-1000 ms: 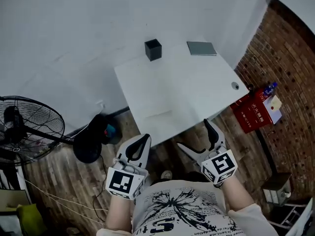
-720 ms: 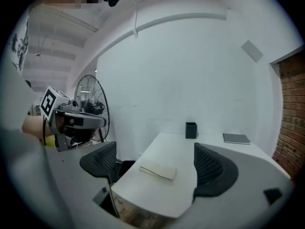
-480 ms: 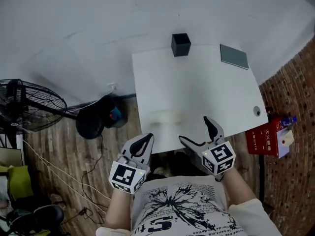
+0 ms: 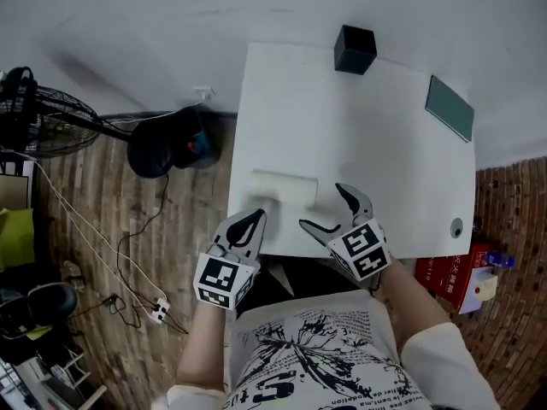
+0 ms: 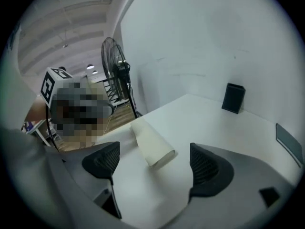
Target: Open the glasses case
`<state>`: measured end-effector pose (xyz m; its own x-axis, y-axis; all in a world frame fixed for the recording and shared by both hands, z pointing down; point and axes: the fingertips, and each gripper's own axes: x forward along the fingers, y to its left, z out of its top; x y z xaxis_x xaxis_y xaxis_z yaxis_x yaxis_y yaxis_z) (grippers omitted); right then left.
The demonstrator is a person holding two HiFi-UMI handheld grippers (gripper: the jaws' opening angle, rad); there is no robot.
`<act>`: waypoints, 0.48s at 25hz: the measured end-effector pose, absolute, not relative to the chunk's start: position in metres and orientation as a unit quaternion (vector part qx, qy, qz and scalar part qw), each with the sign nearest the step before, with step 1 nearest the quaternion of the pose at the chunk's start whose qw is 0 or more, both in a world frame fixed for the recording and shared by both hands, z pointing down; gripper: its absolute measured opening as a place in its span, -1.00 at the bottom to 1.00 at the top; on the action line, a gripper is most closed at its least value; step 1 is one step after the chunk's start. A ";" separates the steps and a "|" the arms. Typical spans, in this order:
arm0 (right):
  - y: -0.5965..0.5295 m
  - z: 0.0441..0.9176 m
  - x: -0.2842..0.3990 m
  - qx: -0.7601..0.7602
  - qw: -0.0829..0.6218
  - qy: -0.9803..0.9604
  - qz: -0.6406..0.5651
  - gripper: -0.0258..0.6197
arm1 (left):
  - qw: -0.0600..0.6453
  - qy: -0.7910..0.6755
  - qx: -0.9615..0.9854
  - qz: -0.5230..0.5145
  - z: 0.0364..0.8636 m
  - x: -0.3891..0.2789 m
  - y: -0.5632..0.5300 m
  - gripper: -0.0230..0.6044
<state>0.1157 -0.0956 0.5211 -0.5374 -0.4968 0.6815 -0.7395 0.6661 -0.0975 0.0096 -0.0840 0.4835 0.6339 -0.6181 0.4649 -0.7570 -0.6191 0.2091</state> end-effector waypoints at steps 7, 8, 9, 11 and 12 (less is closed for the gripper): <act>-0.111 0.572 0.106 0.263 0.420 -0.859 0.133 0.45 | 0.232 -0.422 0.844 0.235 0.551 0.013 -0.094 -0.89; -0.113 0.576 0.104 0.254 0.430 -0.858 0.123 0.42 | 0.230 -0.424 0.842 0.241 0.557 0.013 -0.095 -0.88; -0.115 0.579 0.102 0.246 0.439 -0.857 0.116 0.40 | 0.227 -0.425 0.841 0.247 0.562 0.013 -0.096 -0.89; -0.117 0.583 0.098 0.230 0.453 -0.855 0.104 0.35 | 0.221 -0.428 0.838 0.256 0.569 0.013 -0.098 -0.88; -0.118 0.585 0.097 0.223 0.459 -0.854 0.100 0.33 | 0.219 -0.429 0.837 0.260 0.572 0.013 -0.100 -0.89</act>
<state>0.0966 -0.1177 0.5849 -0.4788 -0.2893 0.8289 -0.4727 0.8806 0.0342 0.0130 -0.1000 0.5722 0.4962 -0.6046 0.6231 -0.8326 -0.5348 0.1440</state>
